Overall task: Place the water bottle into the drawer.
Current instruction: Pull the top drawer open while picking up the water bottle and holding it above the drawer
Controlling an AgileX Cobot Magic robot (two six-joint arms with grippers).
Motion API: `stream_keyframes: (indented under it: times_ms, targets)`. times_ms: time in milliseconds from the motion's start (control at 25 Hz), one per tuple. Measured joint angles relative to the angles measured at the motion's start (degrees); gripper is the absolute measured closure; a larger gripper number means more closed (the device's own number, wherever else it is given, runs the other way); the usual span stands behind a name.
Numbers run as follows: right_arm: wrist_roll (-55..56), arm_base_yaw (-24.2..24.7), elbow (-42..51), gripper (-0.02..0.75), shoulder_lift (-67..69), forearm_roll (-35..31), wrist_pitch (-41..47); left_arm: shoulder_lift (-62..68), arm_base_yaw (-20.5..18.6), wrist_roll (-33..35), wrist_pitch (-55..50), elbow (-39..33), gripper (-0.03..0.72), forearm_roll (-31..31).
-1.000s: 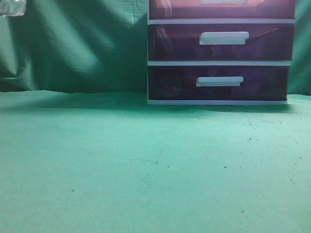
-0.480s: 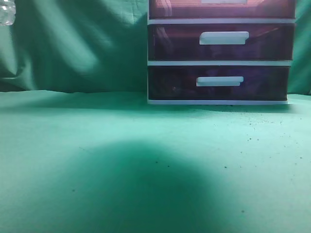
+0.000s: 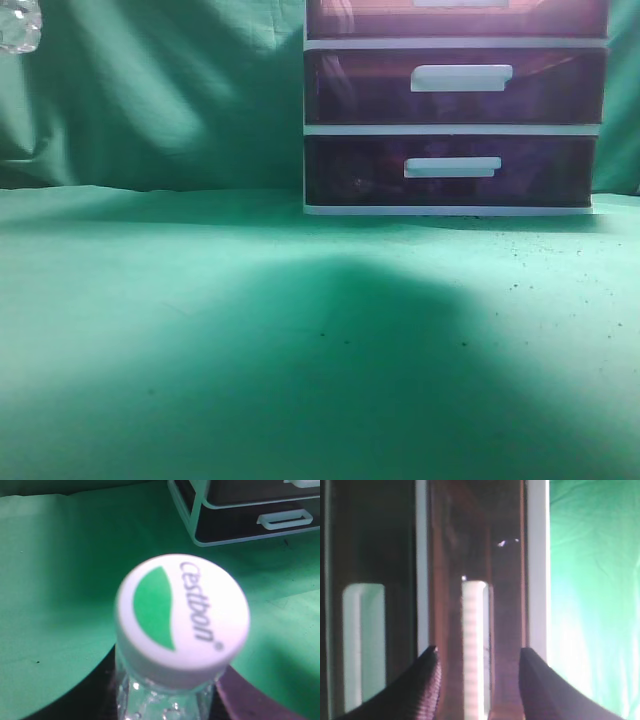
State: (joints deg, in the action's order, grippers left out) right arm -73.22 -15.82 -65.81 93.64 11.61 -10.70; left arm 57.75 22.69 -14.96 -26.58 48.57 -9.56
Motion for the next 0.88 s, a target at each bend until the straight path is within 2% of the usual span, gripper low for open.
stream_keyframes:
  times_ms: [480,720,880]
  targets:
    - [-0.12,0.84,-10.07,0.415,9.84,2.88,-0.7,0.0,0.0,0.0,0.0,0.0,0.442,0.0]
    - [-0.22,1.1,-11.05,0.652,11.59,3.18,-1.37,0.0,0.0,0.0,-0.05,0.0,0.442,-0.14]
    - [-1.54,1.1,-11.14,0.65,11.59,3.21,-1.37,0.0,0.0,0.0,-0.05,0.0,0.442,-1.0]
